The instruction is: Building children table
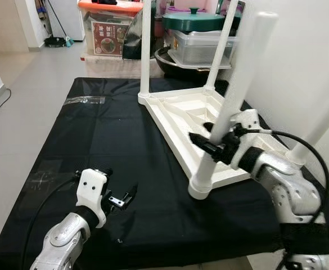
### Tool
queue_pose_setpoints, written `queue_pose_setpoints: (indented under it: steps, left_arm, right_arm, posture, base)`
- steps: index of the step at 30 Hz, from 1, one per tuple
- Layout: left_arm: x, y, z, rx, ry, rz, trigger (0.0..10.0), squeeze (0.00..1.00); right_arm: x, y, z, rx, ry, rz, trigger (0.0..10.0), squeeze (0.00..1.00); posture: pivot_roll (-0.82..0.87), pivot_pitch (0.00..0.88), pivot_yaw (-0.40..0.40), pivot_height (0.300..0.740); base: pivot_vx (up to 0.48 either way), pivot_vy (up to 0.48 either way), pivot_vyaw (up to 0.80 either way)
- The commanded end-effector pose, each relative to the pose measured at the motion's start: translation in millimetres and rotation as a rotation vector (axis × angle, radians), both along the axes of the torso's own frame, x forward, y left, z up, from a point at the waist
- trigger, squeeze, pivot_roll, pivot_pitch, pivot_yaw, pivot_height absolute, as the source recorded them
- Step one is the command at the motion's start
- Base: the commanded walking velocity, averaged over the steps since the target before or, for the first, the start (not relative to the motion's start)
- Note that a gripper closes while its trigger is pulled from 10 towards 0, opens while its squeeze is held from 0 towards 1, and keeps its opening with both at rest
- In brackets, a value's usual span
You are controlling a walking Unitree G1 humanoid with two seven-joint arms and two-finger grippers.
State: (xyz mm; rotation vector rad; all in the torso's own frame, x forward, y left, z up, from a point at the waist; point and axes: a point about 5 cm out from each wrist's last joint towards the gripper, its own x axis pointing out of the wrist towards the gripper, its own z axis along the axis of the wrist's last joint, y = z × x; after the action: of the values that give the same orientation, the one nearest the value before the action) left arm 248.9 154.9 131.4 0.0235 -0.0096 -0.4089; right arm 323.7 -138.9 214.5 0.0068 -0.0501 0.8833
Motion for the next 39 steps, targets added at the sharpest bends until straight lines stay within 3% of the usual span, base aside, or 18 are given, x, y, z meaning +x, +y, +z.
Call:
queue_pose_setpoints:
  steps: [1, 2, 3, 4, 5, 6, 11, 13, 15, 17, 21, 22, 23, 24, 30, 31, 32, 39]
  left_arm:
    - [0.3, -4.7, -2, 0.0, 0.005, -0.015, 10.0, 0.0]
    - [0.3, -5.9, -1, -0.002, 0.003, -0.019, 10.0, 0.0]
    - [-1.3, -5.0, -2, -0.001, 0.007, -0.021, 10.0, 0.0]
    - [-1.3, -5.0, -2, -0.001, 0.007, -0.021, 10.0, 0.0]
    - [-3.6, -2.8, -4, 0.008, 0.015, -0.022, 10.0, 0.0]
    - [-5.3, -1.1, -5, 0.014, 0.021, -0.022, 10.0, 0.0]
    - [-8.0, 1.8, -6, 0.01, 0.026, -0.009, 10.0, 0.0]
    - [-9.6, -0.4, -8, 0.006, 0.03, -0.012, 10.0, 0.0]
    - [-9.9, -1.3, -9, 0.005, 0.032, -0.014, 10.0, 0.0]
    - [-8.8, -2.2, -7, -0.004, 0.029, -0.016, 10.0, 0.0]
    - [-8.5, -2.6, -8, -0.002, 0.03, -0.022, 10.0, 0.0]
    - [-8.5, -2.6, -8, -0.002, 0.03, -0.022, 10.0, 0.0]
    - [-8.5, -2.5, -8, 0.001, 0.031, -0.027, 10.0, 0.0]
    - [-8.1, -1.8, -8, 0.001, 0.031, -0.029, 10.0, 0.0]
    - [-7.6, 0.8, -8, -0.002, 0.031, -0.021, 10.0, 0.0]
    - [-7.5, -0.6, -9, -0.001, 0.032, -0.025, 10.0, 0.0]
    - [-6.5, -1.5, -8, -0.003, 0.027, -0.025, 10.0, 0.0]
    - [-4.5, 0.7, -5, -0.013, 0.013, -0.005, 10.0, 0.0]
  right_arm:
    - [-3.6, 21.3, -8, -0.009, 0.02, 0.133, 10.0, 0.0]
    - [-5.0, 32.1, -12, -0.02, 0.029, 0.195, 10.0, 0.0]
    - [-8.0, 41.5, -16, -0.018, 0.039, 0.258, 5.0, 0.0]
    - [-8.0, 41.5, -16, -0.018, 0.039, 0.258, 5.0, 0.0]
    - [-12.4, 47.3, -18, -0.011, 0.053, 0.311, 1.0, 0.0]
    - [-15.4, 50.3, -19, -0.006, 0.061, 0.339, 0.0, 0.0]
    - [-10.6, 47.0, -30, -0.06, 0.108, 0.206, 0.0, 0.0]
    - [13.1, 25.6, -46, -0.06, 0.233, -0.26, 0.0, 0.0]
    - [19.6, 15.0, -53, -0.068, 0.282, -0.435, 0.0, 0.0]
    - [23.9, -33.0, -69, -0.086, 0.402, -0.958, 0.0, 0.0]
    - [0.2, -50.5, -87, -0.094, 0.525, -1.14, 0.0, 0.0]
    - [0.2, -50.5, -87, -0.094, 0.525, -1.14, 0.0, 0.0]
    - [-13.0, -41.1, -90, -0.085, 0.554, -1.091, 3.5, 0.0]
    - [-22.5, -30.0, -87, -0.069, 0.539, -1.022, 10.0, 0.0]
    - [-34.5, 15.0, -55, 0.043, 0.394, -0.571, 10.0, 0.0]
    - [-31.3, 14.6, -48, 0.045, 0.364, -0.525, 10.0, 1.0]
    - [-26.3, 12.0, -37, 0.035, 0.317, -0.461, 10.0, 0.0]
    - [-38.8, 7.8, 6, -0.05, -0.008, -0.053, 10.0, 0.0]
  posture:
    - [0.09, 0.0, -0.104, 0.74]
    - [0.1, 0.0, -0.104, 0.74]
    - [0.11, 0.0, -0.108, 0.74]
    - [0.11, 0.0, -0.108, 0.74]
    - [0.12, 0.0, -0.119, 0.74]
    - [0.12, 0.0, -0.119, 0.74]
    - [0.11, 0.0, -0.118, 0.74]
    - [0.1, 0.0, -0.114, 0.74]
    - [0.1, 0.0, -0.114, 0.74]
    - [0.08, 0.0, -0.1, 0.74]
    - [0.07, 0.0, -0.09, 0.74]
    - [0.07, 0.0, -0.09, 0.74]
    - [0.06, 0.0, -0.088, 0.74]
    - [0.06, 0.0, -0.089, 0.74]
    - [0.05, 0.0, -0.08, 0.74]
    - [0.05, 0.0, -0.09, 0.74]
    - [0.06, 0.0, -0.094, 0.74]
    - [0.06, 0.0, -0.102, 0.74]
  base:
    - [0.0, 0.0, 0.0]
    - [0.0, 0.0, 0.0]
    - [0.0, 0.0, 0.0]
    - [0.0, 0.0, 0.0]
    - [0.0, 0.0, 0.0]
    - [0.0, 0.0, 0.0]
    - [0.0, 0.0, 0.0]
    - [0.0, 0.0, 0.0]
    - [0.0, 0.0, 0.0]
    - [0.0, 0.0, 0.0]
    - [0.0, 0.0, 0.0]
    - [0.0, 0.0, 0.0]
    - [0.0, 0.0, 0.0]
    - [0.0, 0.0, 0.0]
    - [0.0, 0.0, 0.0]
    - [0.0, 0.0, 0.0]
    - [0.0, 0.0, 0.0]
    - [0.0, 0.0, 0.0]
